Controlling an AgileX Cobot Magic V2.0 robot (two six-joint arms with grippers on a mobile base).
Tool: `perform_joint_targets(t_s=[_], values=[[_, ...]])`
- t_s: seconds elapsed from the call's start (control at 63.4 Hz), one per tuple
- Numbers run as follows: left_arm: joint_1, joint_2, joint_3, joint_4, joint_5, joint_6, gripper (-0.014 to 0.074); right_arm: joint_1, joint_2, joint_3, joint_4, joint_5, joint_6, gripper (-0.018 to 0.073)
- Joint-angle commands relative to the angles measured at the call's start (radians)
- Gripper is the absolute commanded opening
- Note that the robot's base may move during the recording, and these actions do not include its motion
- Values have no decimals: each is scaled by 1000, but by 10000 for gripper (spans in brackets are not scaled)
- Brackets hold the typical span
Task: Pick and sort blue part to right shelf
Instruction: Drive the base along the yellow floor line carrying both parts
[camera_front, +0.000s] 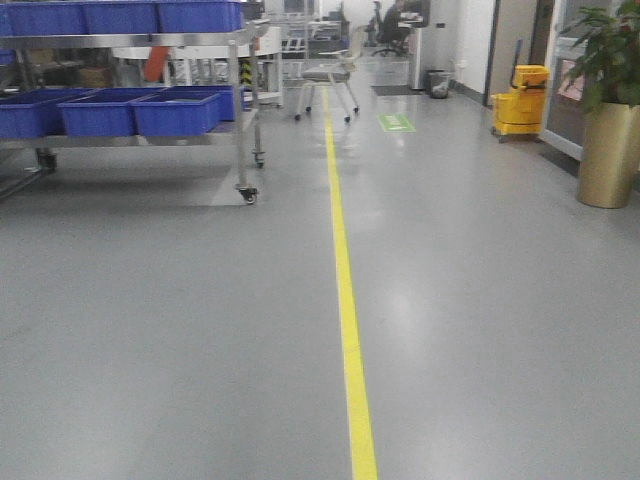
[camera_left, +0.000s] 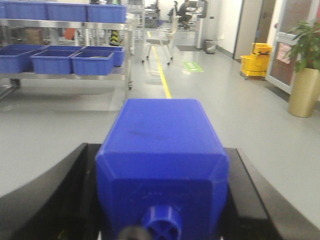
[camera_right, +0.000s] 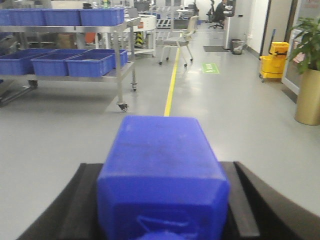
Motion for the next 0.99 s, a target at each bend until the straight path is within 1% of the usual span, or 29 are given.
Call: perform_joint_targets(t_s=[0.0,0.977], values=[[2,7,-29,-6,-87,-4,386,-5,5,-29,2,-89,-7,359],[2,7,-29,-6,-87,-4,386,-5,5,-29,2,-89,-7,359]])
